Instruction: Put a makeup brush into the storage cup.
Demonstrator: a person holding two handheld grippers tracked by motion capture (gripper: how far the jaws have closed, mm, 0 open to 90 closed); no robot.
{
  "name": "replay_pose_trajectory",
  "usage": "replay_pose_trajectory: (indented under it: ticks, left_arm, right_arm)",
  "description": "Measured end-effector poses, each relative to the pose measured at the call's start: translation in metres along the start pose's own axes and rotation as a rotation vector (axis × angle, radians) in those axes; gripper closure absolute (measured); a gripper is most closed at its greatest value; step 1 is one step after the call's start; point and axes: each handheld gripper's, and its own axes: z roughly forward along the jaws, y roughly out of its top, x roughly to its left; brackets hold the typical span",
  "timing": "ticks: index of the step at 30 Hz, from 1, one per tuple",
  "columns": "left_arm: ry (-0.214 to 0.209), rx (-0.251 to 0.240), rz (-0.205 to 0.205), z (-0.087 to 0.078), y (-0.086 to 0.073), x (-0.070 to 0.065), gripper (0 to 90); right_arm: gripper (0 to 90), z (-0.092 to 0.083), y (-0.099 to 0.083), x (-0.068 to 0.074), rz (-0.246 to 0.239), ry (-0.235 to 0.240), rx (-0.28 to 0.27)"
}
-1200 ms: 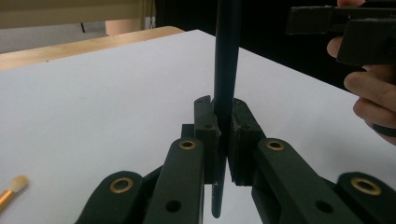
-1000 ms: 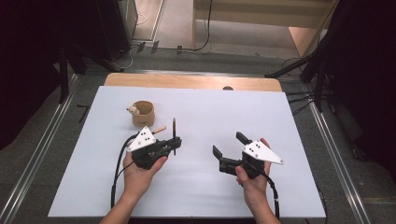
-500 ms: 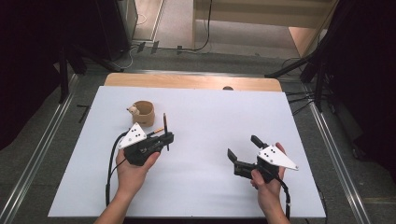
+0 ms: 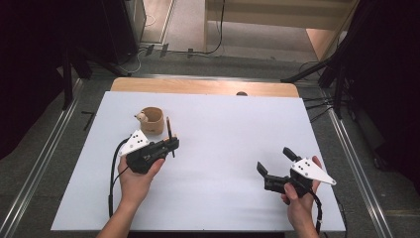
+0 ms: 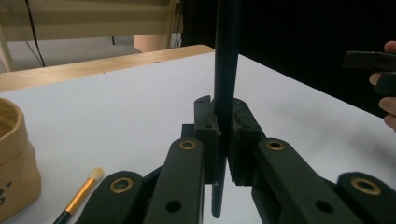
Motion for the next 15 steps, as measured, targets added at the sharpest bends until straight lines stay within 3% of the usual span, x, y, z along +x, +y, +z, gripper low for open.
replay_pose_trajectory:
  ticks: [15]
  left_arm:
    - [0.042,-0.021,-0.005,-0.009,0.006,0.012,85.0]
  right_arm:
    - [0.0,-0.017,-0.013,-0.019,0.001,0.002,0.017]
